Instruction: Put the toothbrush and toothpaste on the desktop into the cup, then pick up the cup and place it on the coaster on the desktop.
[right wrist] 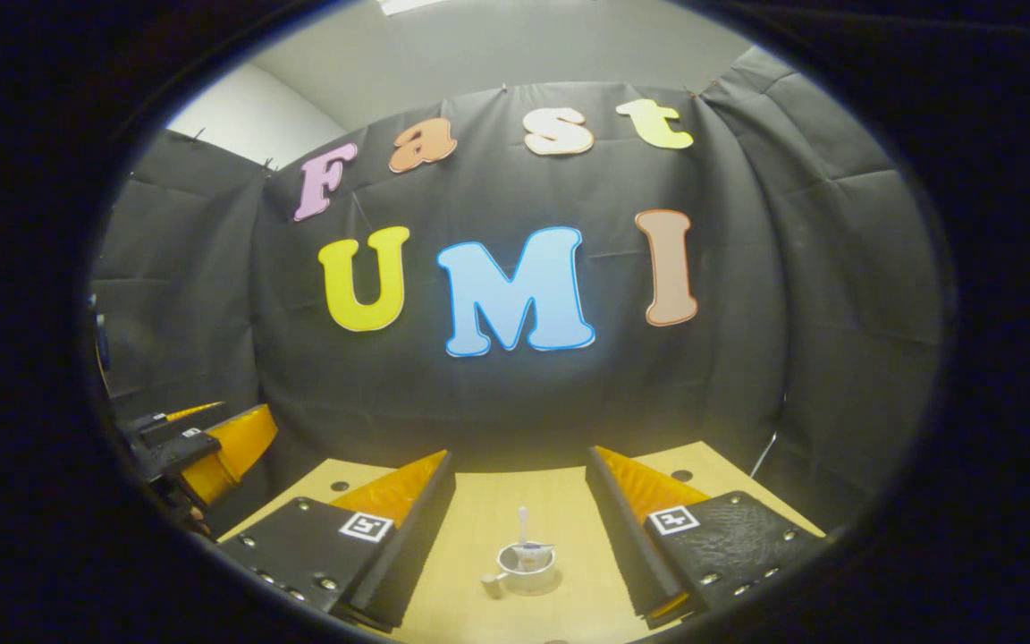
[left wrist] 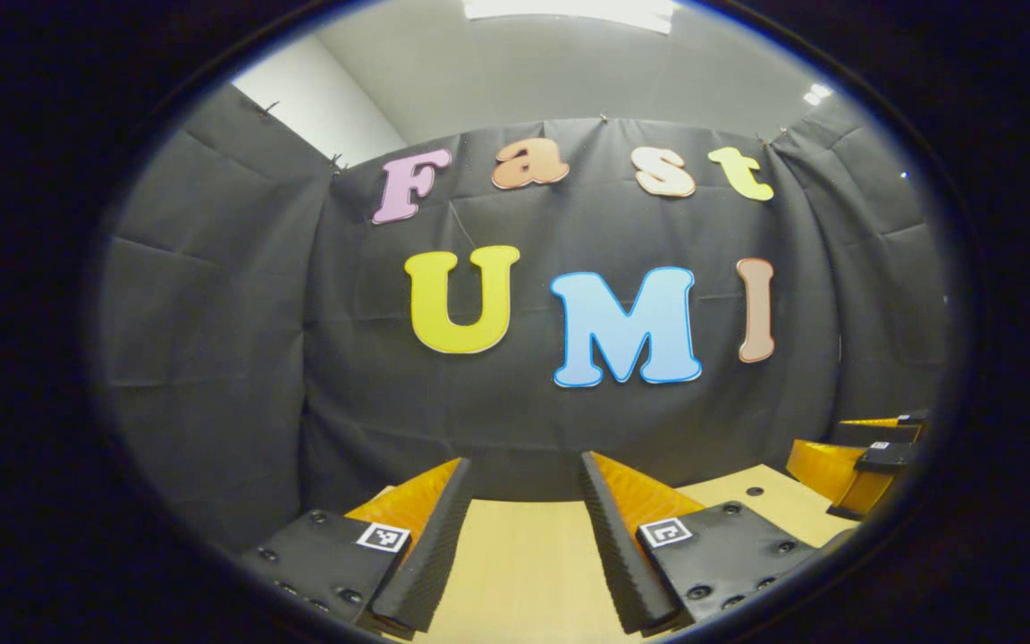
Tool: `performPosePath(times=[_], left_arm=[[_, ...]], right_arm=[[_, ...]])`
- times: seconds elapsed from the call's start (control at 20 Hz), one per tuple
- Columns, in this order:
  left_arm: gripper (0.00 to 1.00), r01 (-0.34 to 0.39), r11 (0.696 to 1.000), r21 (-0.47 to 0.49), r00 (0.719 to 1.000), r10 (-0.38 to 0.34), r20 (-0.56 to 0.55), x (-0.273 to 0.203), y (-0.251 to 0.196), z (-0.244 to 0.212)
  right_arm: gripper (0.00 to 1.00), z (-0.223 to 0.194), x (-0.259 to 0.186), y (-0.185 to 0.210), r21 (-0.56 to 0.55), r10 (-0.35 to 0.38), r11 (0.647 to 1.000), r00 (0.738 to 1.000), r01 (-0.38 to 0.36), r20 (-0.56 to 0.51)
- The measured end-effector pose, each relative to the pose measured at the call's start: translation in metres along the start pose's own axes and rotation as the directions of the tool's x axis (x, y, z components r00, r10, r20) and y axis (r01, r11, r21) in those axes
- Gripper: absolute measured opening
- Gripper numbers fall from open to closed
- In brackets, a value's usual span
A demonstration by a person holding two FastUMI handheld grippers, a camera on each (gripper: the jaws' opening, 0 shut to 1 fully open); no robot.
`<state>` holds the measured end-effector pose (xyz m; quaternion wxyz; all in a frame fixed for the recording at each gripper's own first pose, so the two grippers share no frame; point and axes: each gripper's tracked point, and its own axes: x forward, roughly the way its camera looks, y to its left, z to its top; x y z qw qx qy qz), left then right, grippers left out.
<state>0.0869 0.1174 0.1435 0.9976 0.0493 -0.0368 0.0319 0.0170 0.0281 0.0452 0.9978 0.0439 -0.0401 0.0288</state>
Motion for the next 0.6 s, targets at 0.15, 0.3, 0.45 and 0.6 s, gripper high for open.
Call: performPosePath(times=[0.15, 0.3, 0.45, 0.6], left_arm=[[0.86, -0.002, 1.000, 0.023, 1.000, 0.002, 0.010, 0.004, -0.002, 0.002], [0.86, 0.020, 0.998, 0.051, 1.000, -0.021, 0.018, 0.008, -0.006, 0.002], [0.81, 0.055, 0.996, 0.064, 0.998, -0.055, 0.002, 0.011, -0.012, -0.006], [0.85, 0.092, 0.993, 0.074, 0.996, -0.091, -0.017, 0.018, -0.021, -0.015]], right_arm=[[0.88, 0.001, -0.002, 0.004, -0.003, -0.001, 1.000, 1.000, 0.001, 0.008], [0.88, 0.002, 0.001, 0.007, -0.005, -0.011, 1.000, 1.000, 0.011, 0.022], [0.88, 0.003, -0.005, -0.001, -0.011, -0.071, 0.997, 0.996, 0.071, 0.045], [0.88, 0.005, -0.014, -0.007, -0.020, -0.116, 0.993, 0.991, 0.117, 0.067]])
